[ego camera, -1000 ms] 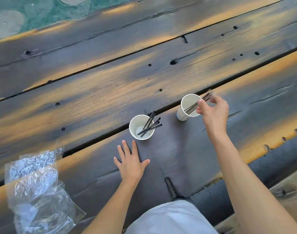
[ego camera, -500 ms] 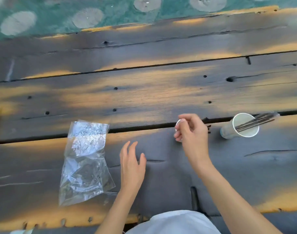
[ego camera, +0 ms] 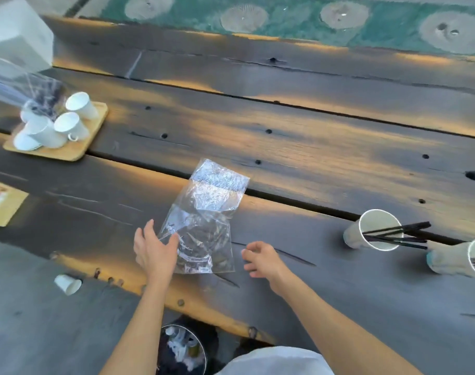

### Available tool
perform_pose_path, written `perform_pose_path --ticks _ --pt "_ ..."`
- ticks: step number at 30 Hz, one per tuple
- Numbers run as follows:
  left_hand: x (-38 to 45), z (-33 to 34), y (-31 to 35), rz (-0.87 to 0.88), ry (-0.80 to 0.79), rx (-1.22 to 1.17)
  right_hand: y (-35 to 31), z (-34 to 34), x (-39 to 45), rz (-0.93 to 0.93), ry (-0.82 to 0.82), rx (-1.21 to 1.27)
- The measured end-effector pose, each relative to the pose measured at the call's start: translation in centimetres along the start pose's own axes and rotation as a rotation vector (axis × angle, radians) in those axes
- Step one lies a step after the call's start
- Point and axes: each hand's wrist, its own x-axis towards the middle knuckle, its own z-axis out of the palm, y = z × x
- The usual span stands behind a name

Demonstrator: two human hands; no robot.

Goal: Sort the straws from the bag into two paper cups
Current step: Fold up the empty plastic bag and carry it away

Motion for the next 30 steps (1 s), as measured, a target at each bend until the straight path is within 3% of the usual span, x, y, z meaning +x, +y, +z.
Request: perform_pose_path --ticks 4,8,11,15,18,26,30 --pt "1.0 0.9 -2.5 -0.146 -0.239 0.049 0.3 1.2 0.6 0.026 -0.047 -0.012" --pt "-0.9 2.3 -3.2 -0.081 -0.327 -0.031 0.9 0.8 1.0 -0.025 -0.002 0.000" --pt "-3.0 3.4 -3.0 -0.088 -0.349 -0.225 1.3 -1.1 1.2 -0.099 0.122 -0.006" --pt "-4.2 4.7 -2.2 -0.341 -0.448 -0.585 2.3 -5.1 0.9 -0.121 0.229 0.007" --pt "-4.1 5.6 -2.3 -0.433 -0.590 -0.741 3.4 -7.8 0.4 -0.120 0.252 0.009" --pt "-5.5 7.7 -1.1 -0.427 -0.617 -0.748 5.4 -12.1 0.0 -0.147 0.464 0.209" --pt "-6.0 7.8 -0.5 -0.415 -0.713 -0.709 6.0 -13.4 0.0 -0.179 0.412 0.157"
